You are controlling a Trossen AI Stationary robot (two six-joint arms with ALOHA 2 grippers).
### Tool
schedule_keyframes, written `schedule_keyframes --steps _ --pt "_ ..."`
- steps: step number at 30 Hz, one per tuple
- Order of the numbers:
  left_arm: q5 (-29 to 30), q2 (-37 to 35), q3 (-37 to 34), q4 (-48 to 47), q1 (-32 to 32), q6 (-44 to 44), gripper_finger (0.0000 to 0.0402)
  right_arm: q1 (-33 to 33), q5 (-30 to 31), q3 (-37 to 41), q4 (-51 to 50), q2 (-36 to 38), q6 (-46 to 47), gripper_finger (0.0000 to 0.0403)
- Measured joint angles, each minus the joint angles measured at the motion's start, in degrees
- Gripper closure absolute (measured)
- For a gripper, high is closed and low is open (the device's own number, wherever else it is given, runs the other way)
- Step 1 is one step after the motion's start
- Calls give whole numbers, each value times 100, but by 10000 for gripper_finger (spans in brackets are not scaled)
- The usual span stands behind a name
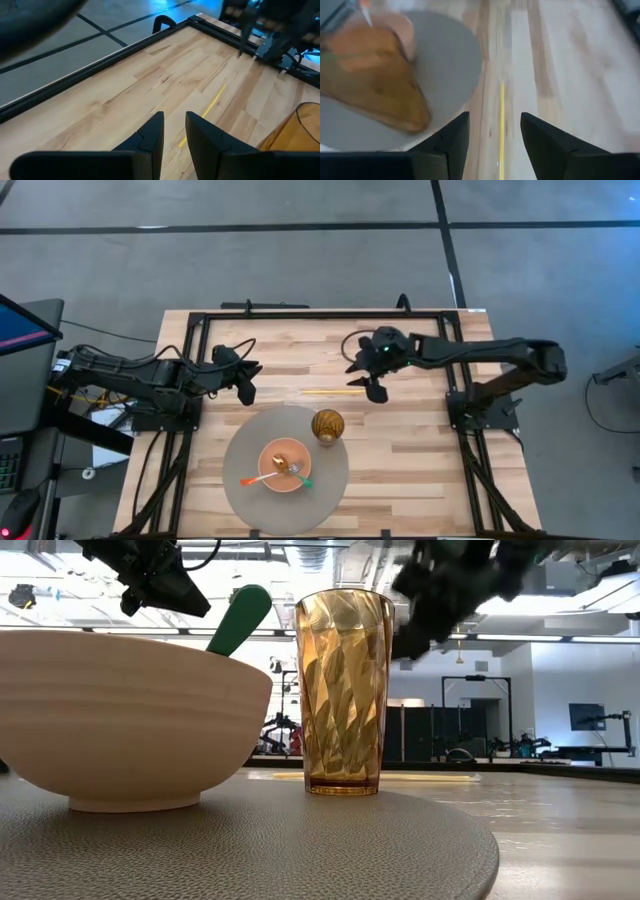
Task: Pick & Place Utensil
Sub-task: Put the yellow straw into the brown cup
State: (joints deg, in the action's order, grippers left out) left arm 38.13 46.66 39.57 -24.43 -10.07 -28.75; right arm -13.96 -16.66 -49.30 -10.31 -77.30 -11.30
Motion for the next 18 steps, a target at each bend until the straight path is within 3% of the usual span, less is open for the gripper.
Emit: schedule_keyframes --steps 8,18 --pt "2 1 -2 1 0 1 321 -25 4 212 1093 -1331 1266 233" --pt "43 1 -4 0 -1 302 321 2 17 -60 2828 -2730 1088 240"
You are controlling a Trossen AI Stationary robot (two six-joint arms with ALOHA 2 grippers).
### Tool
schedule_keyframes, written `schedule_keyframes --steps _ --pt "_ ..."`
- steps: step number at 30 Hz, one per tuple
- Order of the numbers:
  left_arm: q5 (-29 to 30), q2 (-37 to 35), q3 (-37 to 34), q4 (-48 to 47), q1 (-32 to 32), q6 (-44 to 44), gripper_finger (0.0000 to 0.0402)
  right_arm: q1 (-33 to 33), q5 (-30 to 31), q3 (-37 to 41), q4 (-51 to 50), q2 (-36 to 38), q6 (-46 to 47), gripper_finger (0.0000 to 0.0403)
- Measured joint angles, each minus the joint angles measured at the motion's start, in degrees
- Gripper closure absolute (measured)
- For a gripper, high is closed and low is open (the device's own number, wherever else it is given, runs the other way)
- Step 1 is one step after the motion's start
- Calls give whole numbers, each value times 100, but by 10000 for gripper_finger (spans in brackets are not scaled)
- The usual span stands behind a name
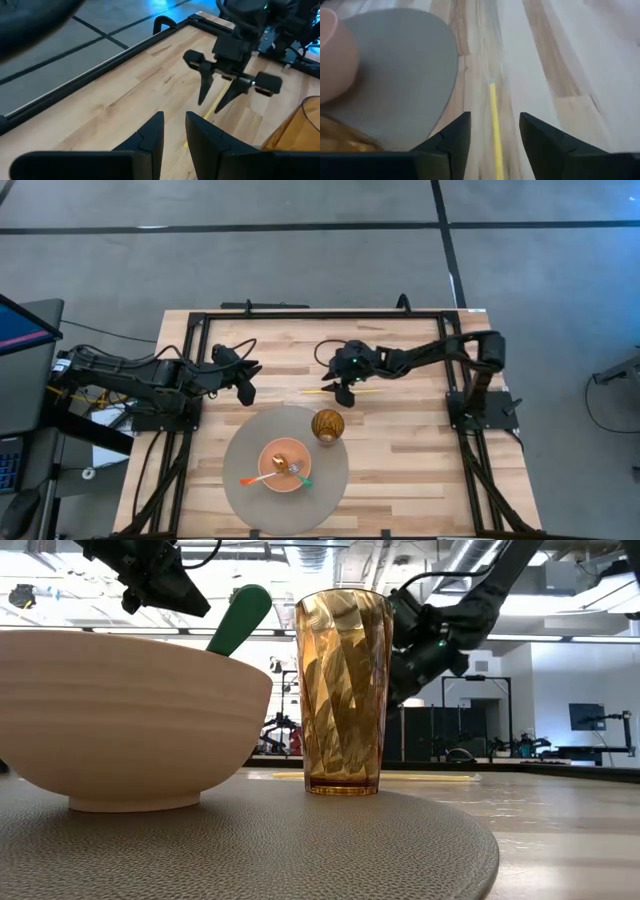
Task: Pick & Place Utensil
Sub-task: Put the yellow straw into the brown cup
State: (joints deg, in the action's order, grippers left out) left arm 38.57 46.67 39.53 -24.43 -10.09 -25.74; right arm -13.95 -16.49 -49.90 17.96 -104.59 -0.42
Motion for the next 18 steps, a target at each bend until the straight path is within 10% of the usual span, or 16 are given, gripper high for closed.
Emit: schedule_keyframes --steps 18 --pt "0 -1 0 2 2 -1 321 231 308 -539 10 -790 -615 274"
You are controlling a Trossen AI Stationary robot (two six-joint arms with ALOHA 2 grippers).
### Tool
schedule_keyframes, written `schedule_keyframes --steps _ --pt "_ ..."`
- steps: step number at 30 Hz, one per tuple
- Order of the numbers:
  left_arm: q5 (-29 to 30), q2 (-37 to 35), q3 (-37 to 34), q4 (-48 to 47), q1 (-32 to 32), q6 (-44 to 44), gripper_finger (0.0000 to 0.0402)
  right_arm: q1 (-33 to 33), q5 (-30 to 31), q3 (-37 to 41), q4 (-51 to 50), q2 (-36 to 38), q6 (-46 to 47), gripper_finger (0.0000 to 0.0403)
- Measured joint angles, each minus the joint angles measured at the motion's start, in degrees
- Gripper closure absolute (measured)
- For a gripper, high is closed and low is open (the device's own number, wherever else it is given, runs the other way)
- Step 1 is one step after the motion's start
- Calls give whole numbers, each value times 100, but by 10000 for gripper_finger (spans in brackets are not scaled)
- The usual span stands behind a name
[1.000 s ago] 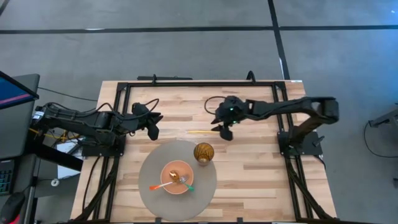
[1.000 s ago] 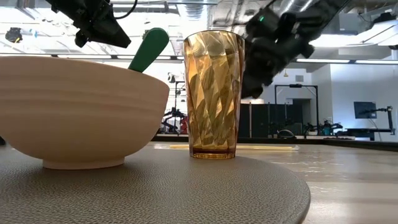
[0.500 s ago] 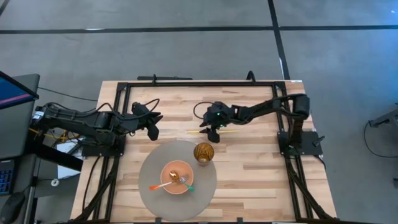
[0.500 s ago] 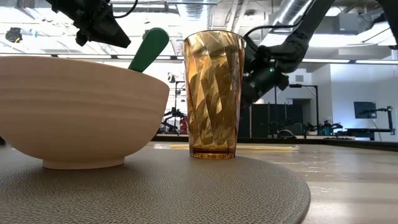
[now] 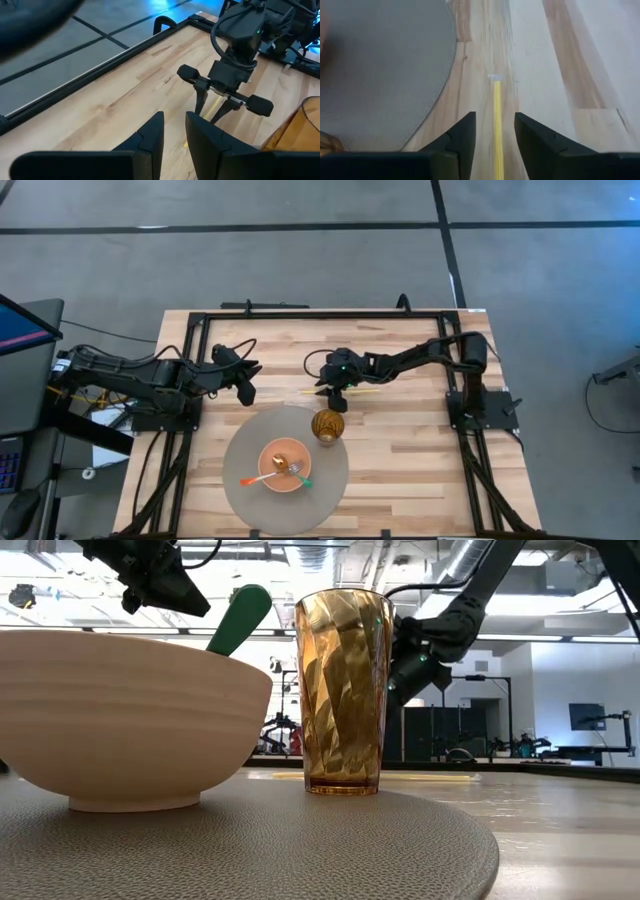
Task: Pick & Place Utensil
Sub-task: Put the yellow straw into the brown cup
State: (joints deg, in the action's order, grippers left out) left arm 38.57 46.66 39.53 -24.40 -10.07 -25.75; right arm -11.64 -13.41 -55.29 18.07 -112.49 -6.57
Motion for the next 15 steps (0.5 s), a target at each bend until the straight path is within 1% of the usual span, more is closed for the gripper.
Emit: schedule_keyframes --steps 8,10,12,15 --pt "0 2 0 2 0 1 321 -9 71 -75 -188 -242 45 231" --pt "0 1 0 2 0 0 321 -7 250 -181 -262 -265 86 227" --pt "0 2 0 2 -1 -1 321 -16 302 -211 -346 -308 89 226" --pt "0 2 0 2 0 -1 321 1 326 -251 -412 -308 68 237"
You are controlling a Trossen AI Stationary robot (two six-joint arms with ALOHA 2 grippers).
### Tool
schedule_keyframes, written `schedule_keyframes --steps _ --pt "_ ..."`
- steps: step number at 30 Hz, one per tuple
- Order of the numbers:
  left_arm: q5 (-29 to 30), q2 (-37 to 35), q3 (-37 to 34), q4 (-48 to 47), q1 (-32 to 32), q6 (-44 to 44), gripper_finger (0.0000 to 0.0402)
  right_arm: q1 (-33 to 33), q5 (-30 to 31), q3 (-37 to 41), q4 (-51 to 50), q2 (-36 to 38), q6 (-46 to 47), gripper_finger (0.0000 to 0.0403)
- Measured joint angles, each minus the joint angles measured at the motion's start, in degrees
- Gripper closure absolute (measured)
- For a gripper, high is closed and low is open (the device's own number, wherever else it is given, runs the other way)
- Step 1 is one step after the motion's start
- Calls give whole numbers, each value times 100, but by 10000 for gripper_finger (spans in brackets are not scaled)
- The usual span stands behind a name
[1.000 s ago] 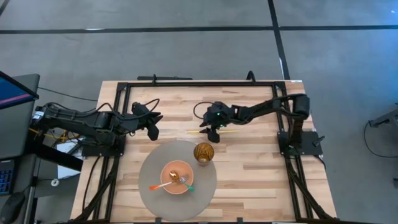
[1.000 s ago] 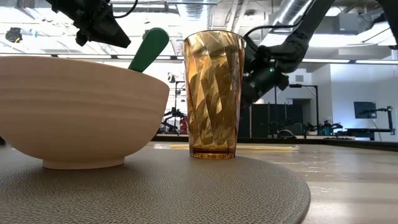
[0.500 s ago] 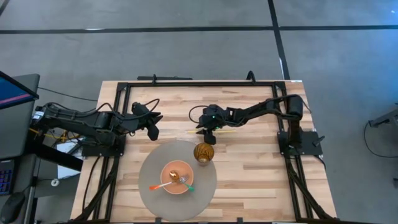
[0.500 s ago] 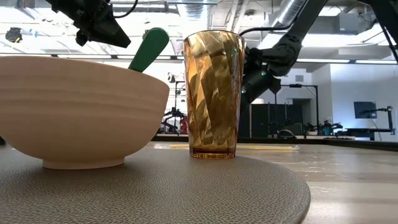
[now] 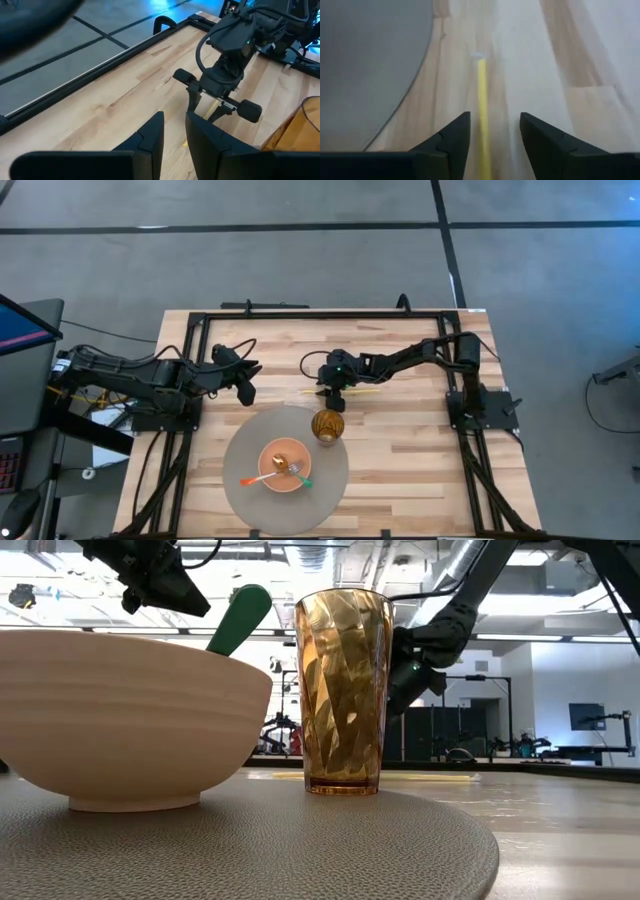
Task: Pick & Place Utensil
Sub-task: Put the yellow straw into the brown cup
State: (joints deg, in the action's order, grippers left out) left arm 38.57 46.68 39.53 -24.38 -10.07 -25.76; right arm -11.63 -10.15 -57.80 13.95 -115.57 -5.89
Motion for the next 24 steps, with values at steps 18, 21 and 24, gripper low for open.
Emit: schedule_keyframes --steps 18,21,24 --pt "0 -1 0 20 -1 0 321 377 552 4 -143 11 -478 395" --pt "0 0 0 29 0 0 321 373 561 4 -139 11 -476 393" --pt "0 -2 0 28 -2 0 321 371 570 4 -148 32 -474 384"
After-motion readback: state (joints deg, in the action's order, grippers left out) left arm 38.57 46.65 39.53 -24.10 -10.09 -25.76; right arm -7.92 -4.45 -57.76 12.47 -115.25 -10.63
